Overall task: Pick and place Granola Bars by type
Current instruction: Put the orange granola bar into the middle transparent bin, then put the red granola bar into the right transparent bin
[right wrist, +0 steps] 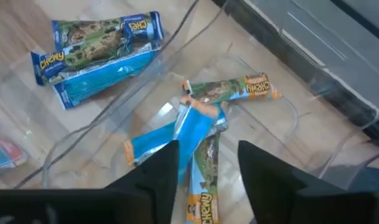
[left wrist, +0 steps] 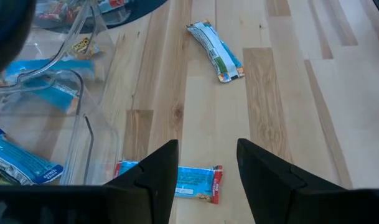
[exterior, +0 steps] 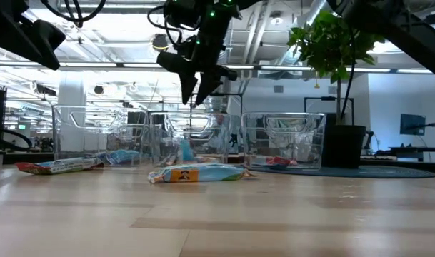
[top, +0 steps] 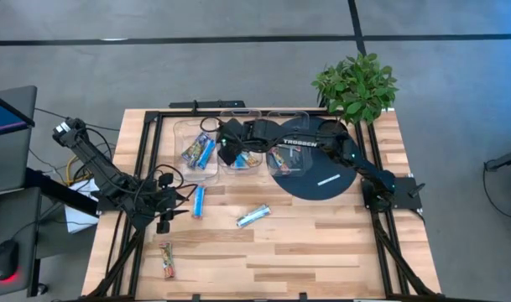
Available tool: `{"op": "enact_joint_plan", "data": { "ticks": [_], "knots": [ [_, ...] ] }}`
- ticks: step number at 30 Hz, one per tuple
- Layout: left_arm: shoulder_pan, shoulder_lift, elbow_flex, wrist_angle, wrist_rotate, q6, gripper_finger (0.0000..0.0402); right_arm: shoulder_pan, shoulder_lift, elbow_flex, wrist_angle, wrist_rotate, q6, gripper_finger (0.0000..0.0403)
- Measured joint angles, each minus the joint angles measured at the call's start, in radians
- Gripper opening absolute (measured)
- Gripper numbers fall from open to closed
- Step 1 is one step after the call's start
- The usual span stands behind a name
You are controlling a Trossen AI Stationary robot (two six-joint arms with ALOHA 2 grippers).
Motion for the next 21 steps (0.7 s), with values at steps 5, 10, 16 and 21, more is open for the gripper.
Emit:
{"op": "enact_joint_plan", "data": {
  "ticks": [5, 10, 16, 21],
  "knots": [
    [0.0, 0.0, 0.0, 0.0, 0.0, -0.018, 0.0159, 0.008, 0.0, 0.0, 0.005, 0.001, -0.072, 0.0197],
    [0.0, 0.0, 0.0, -0.019, 0.033, -0.066, 0.0159, 0.061, -0.013, 0.0, -0.047, 0.045, -0.186, 0.0209],
    [-0.004, 0.016, 0.0, -0.036, 0.175, -0.138, 0.0159, 0.206, -0.046, 0.0, -0.233, 0.135, -0.304, 0.0195],
    [-0.044, 0.081, 0.0, -0.018, 0.397, -0.142, 0.0159, 0.344, -0.053, 0.0, -0.305, 0.152, -0.306, 0.0178]
  ]
}}
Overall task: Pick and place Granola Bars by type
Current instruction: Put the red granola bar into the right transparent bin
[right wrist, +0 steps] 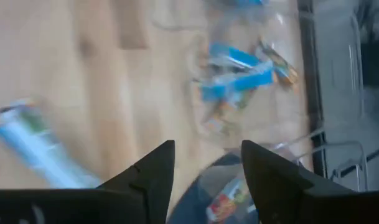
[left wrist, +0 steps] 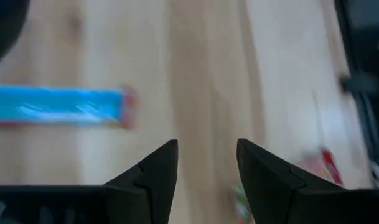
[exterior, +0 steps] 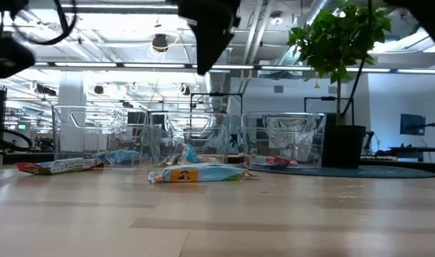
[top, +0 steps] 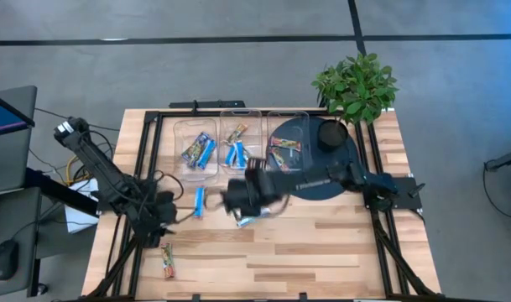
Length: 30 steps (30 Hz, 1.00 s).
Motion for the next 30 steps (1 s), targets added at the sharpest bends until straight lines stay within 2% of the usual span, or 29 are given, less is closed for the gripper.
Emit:
{"op": "enact_joint_plan", "data": {
  "ticks": [4, 13, 16, 22, 27, 30],
  "knots": [
    [-0.057, 0.078, 0.0, 0.016, 0.083, -0.099, 0.0159, 0.101, 0.0, 0.0, 0.014, 0.047, 0.012, 0.0167],
    [-0.229, 0.309, 0.008, 0.054, 0.279, -0.45, 0.0159, 0.282, 0.0, 0.0, 0.022, 0.196, 0.124, 0.0149],
    [-0.276, 0.375, 0.01, 0.116, 0.291, -0.505, 0.0159, 0.322, 0.0, 0.0, 0.021, 0.244, 0.148, 0.0145],
    [-0.335, 0.518, 0.011, 0.333, 0.261, -0.543, 0.0159, 0.375, 0.0, 0.0, 0.018, 0.269, 0.212, 0.0136],
    [-0.332, 0.622, 0.024, 0.351, 0.265, -0.542, 0.0159, 0.404, 0.0, 0.0, 0.02, 0.269, 0.262, 0.0132],
    [-0.312, 0.628, 0.031, 0.343, 0.228, -0.495, 0.0159, 0.416, 0.0, 0.0, 0.026, 0.269, 0.266, 0.0131]
  ]
}}
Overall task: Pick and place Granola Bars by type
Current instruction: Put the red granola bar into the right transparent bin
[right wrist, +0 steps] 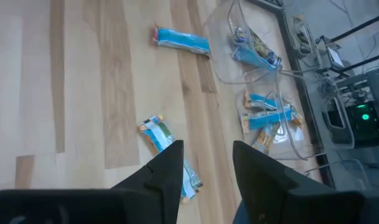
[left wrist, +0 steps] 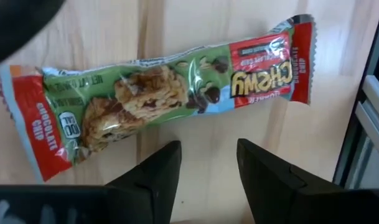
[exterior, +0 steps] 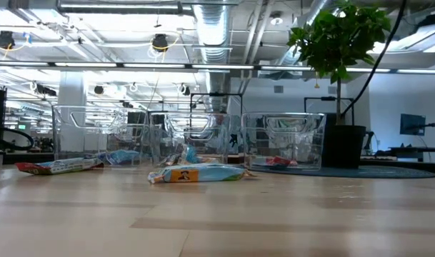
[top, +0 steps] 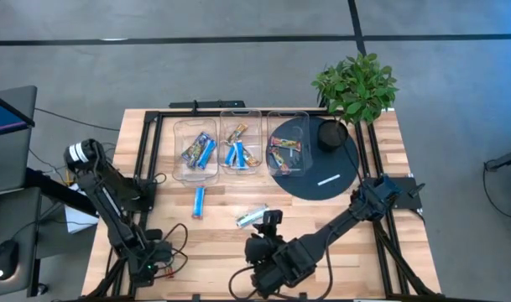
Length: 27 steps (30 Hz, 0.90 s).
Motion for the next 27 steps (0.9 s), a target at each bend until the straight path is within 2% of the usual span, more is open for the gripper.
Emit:
{"op": "enact_joint_plan", "data": {
  "ticks": [2, 6, 12, 14, 18, 21, 23, 25, 27],
  "knots": [
    [0.02, -0.006, 0.01, -0.01, -0.041, 0.057, 0.0159, 0.006, 0.0, 0.0, 0.007, 0.001, 0.0, 0.0131],
    [0.097, -0.01, 0.021, 0.012, -0.277, 0.237, 0.0159, 0.012, 0.0, 0.0, 0.025, -0.001, 0.015, 0.0131],
    [0.257, -0.011, 0.023, 0.112, -0.498, 0.478, 0.0159, 0.02, 0.0, -0.001, 0.028, -0.001, 0.056, 0.0131],
    [0.303, -0.012, 0.025, 0.152, -0.499, 0.548, 0.0159, 0.022, 0.001, -0.009, 0.034, -0.006, 0.08, 0.0131],
    [0.341, -0.02, 0.025, 0.133, -0.383, 0.605, 0.0159, 0.016, 0.016, -0.007, 0.106, -0.074, 0.044, 0.0133],
    [0.346, -0.023, 0.025, 0.075, -0.377, 0.6, 0.0159, -0.007, 0.05, -0.014, 0.219, -0.177, -0.101, 0.0136],
    [0.338, -0.024, 0.025, 0.03, -0.373, 0.573, 0.0159, -0.033, 0.095, -0.006, 0.374, -0.276, -0.207, 0.0139],
    [0.326, -0.024, 0.025, -0.005, -0.377, 0.537, 0.0159, -0.054, 0.118, -0.013, 0.396, -0.374, -0.3, 0.0141],
    [0.303, -0.025, 0.023, -0.018, -0.383, 0.515, 0.0159, -0.086, 0.159, -0.009, 0.489, -0.467, -0.325, 0.0146]
  ]
}}
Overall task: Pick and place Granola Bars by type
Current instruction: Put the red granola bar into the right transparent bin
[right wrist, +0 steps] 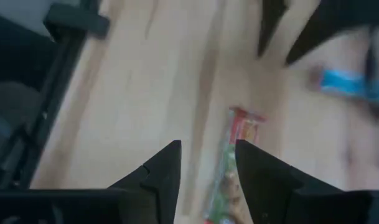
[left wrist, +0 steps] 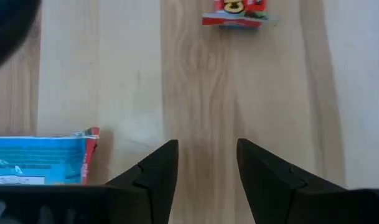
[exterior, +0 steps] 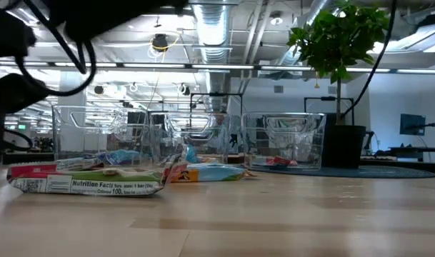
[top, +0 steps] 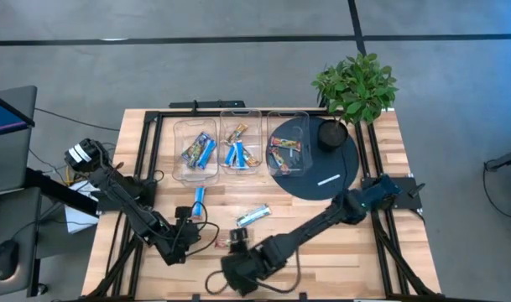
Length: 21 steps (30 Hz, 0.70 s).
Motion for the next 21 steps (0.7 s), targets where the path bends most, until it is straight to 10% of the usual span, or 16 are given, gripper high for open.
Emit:
{"op": "enact_joint_plan", "data": {
  "ticks": [21],
  "knots": [
    [-0.179, -0.006, -0.025, 0.004, -0.158, -0.147, 0.0159, -0.142, 0.08, 0.0, -0.042, -0.148, 0.116, 0.025]
  ]
}}
